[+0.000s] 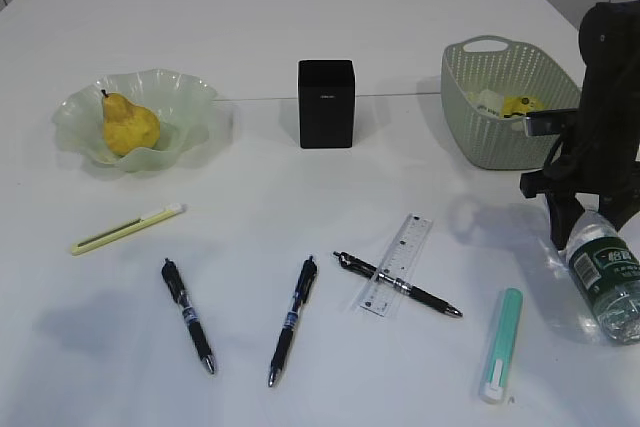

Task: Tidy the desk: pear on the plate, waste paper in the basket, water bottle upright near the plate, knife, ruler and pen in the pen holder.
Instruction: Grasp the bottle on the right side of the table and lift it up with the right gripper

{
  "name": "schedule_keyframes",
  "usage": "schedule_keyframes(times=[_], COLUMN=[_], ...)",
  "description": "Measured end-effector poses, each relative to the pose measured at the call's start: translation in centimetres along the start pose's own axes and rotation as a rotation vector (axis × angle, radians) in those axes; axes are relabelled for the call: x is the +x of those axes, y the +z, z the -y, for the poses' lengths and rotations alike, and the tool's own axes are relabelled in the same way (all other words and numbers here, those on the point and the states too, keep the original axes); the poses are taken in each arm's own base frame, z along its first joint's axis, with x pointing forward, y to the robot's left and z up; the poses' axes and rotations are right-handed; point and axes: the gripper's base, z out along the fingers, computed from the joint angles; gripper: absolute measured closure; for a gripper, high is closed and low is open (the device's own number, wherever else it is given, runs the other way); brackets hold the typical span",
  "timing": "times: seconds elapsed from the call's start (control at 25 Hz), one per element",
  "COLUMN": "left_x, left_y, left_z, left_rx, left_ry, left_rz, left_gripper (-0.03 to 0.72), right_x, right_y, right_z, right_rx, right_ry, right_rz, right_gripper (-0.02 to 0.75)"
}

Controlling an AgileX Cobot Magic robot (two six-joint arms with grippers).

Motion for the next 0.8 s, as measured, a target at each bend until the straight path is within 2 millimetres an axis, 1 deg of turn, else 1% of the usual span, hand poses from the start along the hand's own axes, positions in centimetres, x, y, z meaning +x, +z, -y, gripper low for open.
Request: schedule_keyframes(times=[0.64, 0.8], left_x=[-0.03, -0.03], left_y=[0.0, 0.0], left_z=[0.06, 0.07], left_rx=[0.007, 0.008], left_ry=[-0.009, -0.01], left_rz=[0.003, 0.003], left_gripper=[0.449, 0.449], right_x=[-0.02, 0.54], right_y=[0.0, -0.05], right_z=[-0.03, -0.04], right_rx=[-0.003, -0.006], right_ry=[0.001, 0.0], right_rz=[0.002, 0.004], right_gripper=[0.346, 0.346])
